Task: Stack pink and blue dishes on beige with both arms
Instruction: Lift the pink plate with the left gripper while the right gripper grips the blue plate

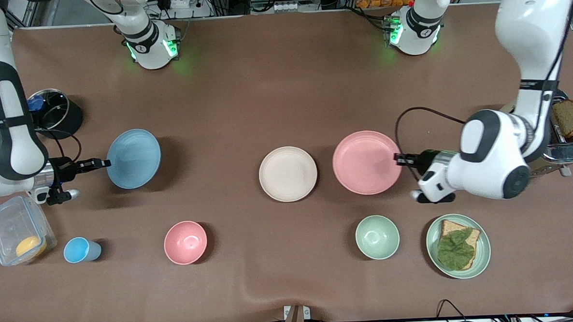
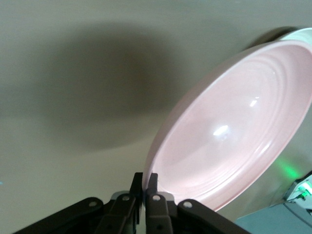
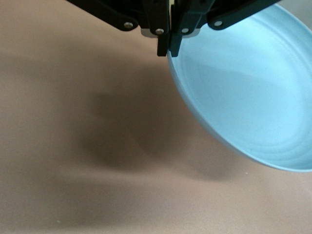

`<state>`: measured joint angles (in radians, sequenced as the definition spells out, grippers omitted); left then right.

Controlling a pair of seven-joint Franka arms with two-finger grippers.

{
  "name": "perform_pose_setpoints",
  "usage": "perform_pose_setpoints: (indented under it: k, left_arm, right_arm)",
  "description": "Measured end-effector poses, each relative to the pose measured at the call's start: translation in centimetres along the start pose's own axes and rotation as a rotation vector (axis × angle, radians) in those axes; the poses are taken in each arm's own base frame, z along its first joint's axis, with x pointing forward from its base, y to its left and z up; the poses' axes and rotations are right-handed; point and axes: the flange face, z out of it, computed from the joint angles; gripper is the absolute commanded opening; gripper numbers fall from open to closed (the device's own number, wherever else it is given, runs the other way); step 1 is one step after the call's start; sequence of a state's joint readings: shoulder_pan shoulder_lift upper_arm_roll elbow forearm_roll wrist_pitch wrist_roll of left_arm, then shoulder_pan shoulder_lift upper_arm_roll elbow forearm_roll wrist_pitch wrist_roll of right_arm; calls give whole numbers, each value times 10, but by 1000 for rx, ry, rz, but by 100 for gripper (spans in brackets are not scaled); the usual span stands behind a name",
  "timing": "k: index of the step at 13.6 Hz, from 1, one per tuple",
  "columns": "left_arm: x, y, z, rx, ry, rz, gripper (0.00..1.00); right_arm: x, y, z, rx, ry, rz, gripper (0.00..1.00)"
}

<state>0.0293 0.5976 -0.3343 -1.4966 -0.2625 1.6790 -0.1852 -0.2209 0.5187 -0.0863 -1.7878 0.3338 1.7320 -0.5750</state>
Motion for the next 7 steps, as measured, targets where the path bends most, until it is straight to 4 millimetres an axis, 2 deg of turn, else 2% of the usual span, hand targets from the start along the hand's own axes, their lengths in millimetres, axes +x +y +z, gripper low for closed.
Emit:
perform_pose_setpoints:
  k: [3,7]
  left_arm:
    - [9,65,29,1,64,-45,0]
    - [26,111,79,-75,127,-88,0]
  right_arm:
    - [1,-2,-2,-1,0,5,0]
    - [3,-5,-6,-4,2,3,0]
